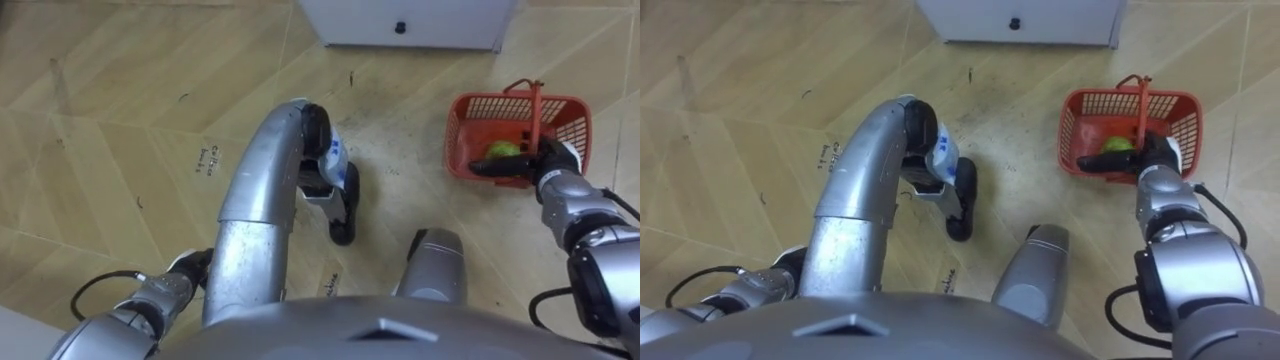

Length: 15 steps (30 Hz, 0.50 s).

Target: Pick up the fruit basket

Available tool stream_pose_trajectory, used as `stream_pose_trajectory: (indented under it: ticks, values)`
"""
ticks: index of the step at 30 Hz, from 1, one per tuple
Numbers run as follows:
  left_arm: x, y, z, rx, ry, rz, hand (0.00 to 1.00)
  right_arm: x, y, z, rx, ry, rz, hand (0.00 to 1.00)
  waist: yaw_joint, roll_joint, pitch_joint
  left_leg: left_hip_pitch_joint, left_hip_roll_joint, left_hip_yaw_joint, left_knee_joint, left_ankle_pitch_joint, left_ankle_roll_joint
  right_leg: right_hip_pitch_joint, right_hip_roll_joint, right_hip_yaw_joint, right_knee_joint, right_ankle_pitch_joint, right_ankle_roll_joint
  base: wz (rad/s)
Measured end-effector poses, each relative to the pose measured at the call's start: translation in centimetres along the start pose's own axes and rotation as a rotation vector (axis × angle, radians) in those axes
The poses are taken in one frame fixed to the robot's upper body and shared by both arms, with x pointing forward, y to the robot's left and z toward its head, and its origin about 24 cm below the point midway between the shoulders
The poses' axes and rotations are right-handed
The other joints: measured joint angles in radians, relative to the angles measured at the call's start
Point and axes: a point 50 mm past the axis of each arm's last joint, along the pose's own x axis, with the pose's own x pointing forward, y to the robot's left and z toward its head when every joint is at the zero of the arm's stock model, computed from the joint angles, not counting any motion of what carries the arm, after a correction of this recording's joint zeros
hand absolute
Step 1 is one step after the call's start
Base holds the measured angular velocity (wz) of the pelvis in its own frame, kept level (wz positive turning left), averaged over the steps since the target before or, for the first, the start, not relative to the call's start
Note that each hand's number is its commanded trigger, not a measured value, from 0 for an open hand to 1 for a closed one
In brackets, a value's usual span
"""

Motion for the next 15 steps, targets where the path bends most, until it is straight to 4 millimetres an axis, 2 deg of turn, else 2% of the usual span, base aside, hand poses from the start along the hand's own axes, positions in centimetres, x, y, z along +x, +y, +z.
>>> stream_pose_trajectory:
  ticks: [3, 15]
  values:
    - [0.0, 0.01, 0.01, 0.0, 0.0, -0.001, 0.0, -0.02, 0.3, -0.11, -0.032, 0.003, 0.01, 1.0, 0.0, -0.001, 0.0004, -0.011, 0.013, -0.002, 0.004, 0.003, 0.005, -0.007, 0.008, 0.0, 0.005, 0.0, -0.001, 0.0]
    - [0.0, -0.02, 0.0, 0.0, 0.0, -0.004, 0.0, 0.02, 0.47, 0.48, -0.026, -0.014, 0.014, 1.0, 0.001, -0.008, 0.0045, -0.012, 0.013, -0.006, 0.008, 0.003, 0.005, -0.003, 0.013, -0.003, 0.006, 0.0, -0.001, 0.0]
